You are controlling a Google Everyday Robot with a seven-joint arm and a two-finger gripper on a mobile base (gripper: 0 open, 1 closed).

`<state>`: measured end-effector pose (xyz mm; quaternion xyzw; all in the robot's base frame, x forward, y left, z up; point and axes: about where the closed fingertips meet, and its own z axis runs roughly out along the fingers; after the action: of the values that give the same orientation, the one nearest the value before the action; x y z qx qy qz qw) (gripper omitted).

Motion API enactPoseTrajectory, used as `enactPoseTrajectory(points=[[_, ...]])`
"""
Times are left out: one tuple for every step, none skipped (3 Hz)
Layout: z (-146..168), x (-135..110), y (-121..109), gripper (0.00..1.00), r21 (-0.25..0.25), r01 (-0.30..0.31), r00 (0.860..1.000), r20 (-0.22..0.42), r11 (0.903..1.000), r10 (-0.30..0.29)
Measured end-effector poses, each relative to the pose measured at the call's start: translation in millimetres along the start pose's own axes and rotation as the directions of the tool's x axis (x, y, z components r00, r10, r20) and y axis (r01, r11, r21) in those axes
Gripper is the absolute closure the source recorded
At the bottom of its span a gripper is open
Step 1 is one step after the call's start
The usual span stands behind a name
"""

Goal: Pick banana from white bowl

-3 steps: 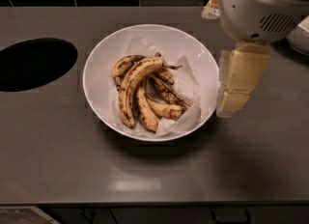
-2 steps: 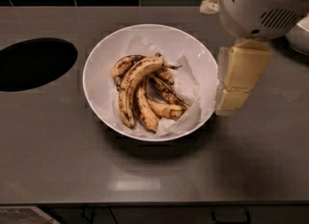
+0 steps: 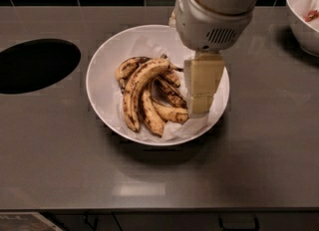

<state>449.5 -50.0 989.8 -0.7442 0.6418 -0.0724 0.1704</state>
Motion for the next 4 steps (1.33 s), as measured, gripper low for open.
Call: enactPoseTrajectory(points=[[47.2, -5.8, -16.6, 0.0, -0.077, 0.031, 0.999, -0.011, 0.9966, -0.032], [68.1, 0.4, -33.8, 0.0, -0.099, 0.025, 0.999, -0.026, 0.9948, -0.028], [79.2, 1.7, -51.1, 0.0, -0.092, 0.028, 0.999, -0.04, 0.9953, -0.032], [88.5, -5.8, -62.4, 0.0, -0.096, 0.054, 0.997, -0.048, 0.9939, -0.059]])
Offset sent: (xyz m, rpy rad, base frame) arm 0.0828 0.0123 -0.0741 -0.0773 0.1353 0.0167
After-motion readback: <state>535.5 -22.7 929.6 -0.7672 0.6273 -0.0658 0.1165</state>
